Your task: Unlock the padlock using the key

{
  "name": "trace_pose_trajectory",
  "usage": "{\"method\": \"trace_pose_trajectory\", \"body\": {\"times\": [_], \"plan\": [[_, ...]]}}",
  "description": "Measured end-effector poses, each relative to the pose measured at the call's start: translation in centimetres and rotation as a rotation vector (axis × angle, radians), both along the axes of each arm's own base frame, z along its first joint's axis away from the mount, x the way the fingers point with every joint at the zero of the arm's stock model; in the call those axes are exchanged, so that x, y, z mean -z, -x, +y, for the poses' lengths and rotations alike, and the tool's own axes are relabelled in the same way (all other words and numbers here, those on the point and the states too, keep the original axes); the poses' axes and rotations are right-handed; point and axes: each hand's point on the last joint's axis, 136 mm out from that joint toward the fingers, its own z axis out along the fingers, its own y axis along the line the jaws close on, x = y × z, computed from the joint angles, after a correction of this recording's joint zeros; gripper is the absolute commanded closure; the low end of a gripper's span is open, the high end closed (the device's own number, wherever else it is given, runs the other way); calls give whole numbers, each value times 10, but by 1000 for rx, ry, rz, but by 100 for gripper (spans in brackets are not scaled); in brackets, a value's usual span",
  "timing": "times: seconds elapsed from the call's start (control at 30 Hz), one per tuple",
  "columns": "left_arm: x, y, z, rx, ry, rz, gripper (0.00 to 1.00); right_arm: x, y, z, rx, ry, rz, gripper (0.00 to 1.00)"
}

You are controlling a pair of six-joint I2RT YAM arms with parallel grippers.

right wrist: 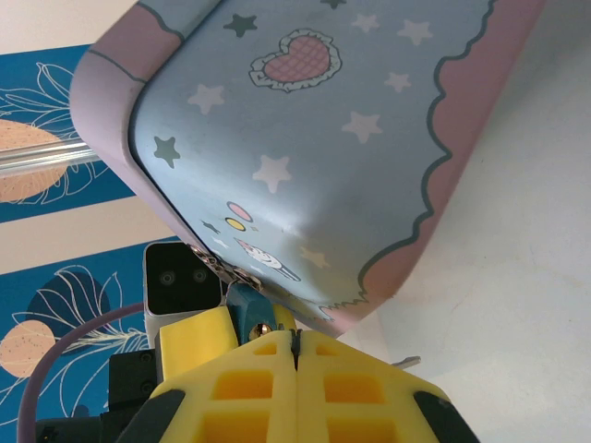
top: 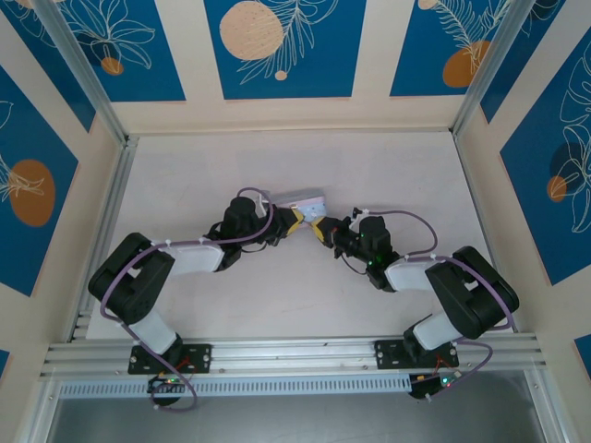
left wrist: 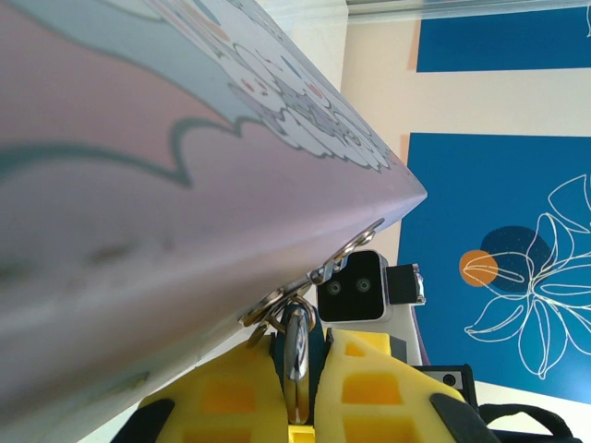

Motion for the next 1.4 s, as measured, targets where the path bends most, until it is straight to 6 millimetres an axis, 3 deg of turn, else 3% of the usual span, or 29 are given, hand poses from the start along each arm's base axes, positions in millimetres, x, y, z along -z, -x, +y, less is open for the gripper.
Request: {"method": "trace_pose_trajectory", "body": {"times": [1.4], "plan": [[3,3,1,10,-12,-10,100,-1,0,0,0,-1,-2,100]]}}
